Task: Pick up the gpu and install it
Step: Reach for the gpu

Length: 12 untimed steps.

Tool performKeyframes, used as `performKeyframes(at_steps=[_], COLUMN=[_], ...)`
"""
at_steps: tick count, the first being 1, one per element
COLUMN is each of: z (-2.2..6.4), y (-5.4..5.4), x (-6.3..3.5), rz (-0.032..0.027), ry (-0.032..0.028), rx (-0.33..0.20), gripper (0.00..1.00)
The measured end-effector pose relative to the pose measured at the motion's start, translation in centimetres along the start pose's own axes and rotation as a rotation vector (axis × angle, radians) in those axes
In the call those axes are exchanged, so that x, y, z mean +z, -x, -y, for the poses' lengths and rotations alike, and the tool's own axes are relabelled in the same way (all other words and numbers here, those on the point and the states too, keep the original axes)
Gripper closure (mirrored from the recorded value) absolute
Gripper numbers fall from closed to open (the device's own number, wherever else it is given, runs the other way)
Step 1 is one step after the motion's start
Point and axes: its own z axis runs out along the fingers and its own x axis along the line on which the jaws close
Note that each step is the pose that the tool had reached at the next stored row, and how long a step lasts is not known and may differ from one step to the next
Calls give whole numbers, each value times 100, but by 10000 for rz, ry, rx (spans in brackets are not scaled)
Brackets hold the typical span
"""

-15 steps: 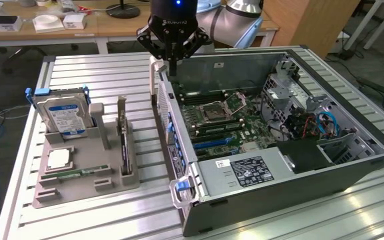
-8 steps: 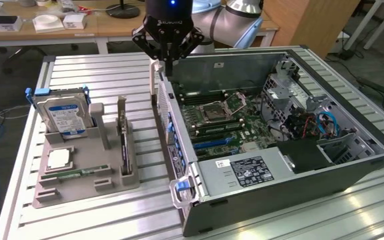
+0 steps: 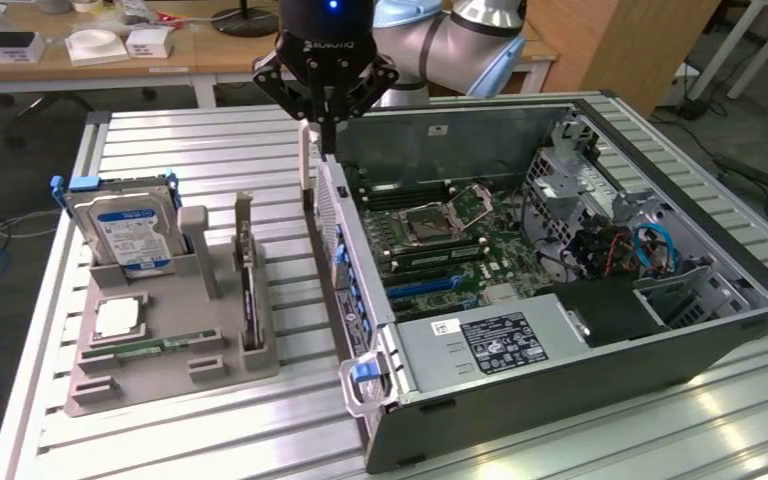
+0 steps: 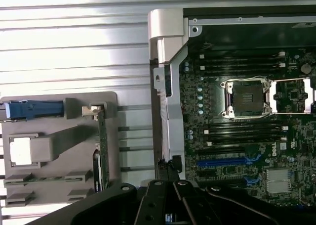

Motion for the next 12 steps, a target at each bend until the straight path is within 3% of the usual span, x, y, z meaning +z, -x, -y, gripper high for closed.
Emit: performKeyframes(at_steps=[12], z=[10], y=[-133], x=[-2], rz=[0], ry=[1], rx=[0], gripper=[90])
